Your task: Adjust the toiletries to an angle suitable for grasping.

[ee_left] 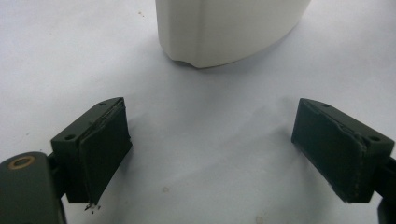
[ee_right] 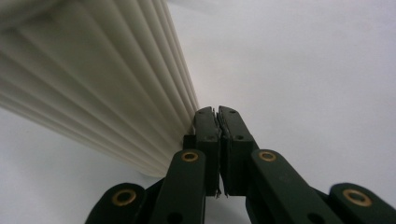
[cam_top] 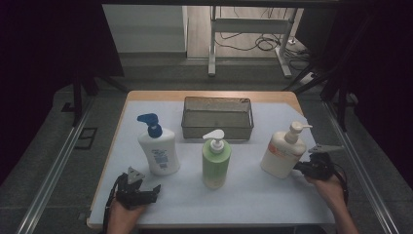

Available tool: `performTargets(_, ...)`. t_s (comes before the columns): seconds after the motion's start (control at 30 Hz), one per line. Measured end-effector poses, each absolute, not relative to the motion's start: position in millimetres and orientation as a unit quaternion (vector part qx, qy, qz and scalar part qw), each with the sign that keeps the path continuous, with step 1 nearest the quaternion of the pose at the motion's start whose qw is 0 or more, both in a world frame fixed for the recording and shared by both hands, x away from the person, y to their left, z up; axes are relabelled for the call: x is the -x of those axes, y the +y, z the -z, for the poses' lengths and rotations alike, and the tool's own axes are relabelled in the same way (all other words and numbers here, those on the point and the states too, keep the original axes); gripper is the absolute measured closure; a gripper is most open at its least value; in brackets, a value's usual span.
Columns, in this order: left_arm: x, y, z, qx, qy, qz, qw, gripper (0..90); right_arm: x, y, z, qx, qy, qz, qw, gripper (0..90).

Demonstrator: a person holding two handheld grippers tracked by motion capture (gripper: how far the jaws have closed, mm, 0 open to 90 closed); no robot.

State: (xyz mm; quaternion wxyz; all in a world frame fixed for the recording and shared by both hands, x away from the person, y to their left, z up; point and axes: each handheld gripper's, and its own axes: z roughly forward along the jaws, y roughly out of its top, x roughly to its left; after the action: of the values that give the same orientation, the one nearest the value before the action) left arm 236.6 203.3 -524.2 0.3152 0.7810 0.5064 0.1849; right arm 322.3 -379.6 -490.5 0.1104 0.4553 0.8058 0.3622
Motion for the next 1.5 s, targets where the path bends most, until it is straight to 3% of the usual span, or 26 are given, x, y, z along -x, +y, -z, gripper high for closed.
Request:
performTargets(0.67, -236.4, 203.4, 524.1, -0.782, 0.506, -0.185, 0.314, 11.0, -300.9, -364.8, 494.3, -0.441, 0.814, -0.361, 0.114, 82.1)
performTargets(1.33, -236.4, 203.4, 524.2, -0.782, 0.506, -0.186, 0.314, 11.0, -259.2, -372.2, 473.1, -0.455, 0.791, -0.384, 0.139, 38.8)
performTargets(1.5, -236.4, 203.2, 524.2, -0.781, 0.506, -0.186, 0.315, 11.0, -253.1, -367.8, 465.5, -0.448, 0.794, -0.387, 0.142, 32.4)
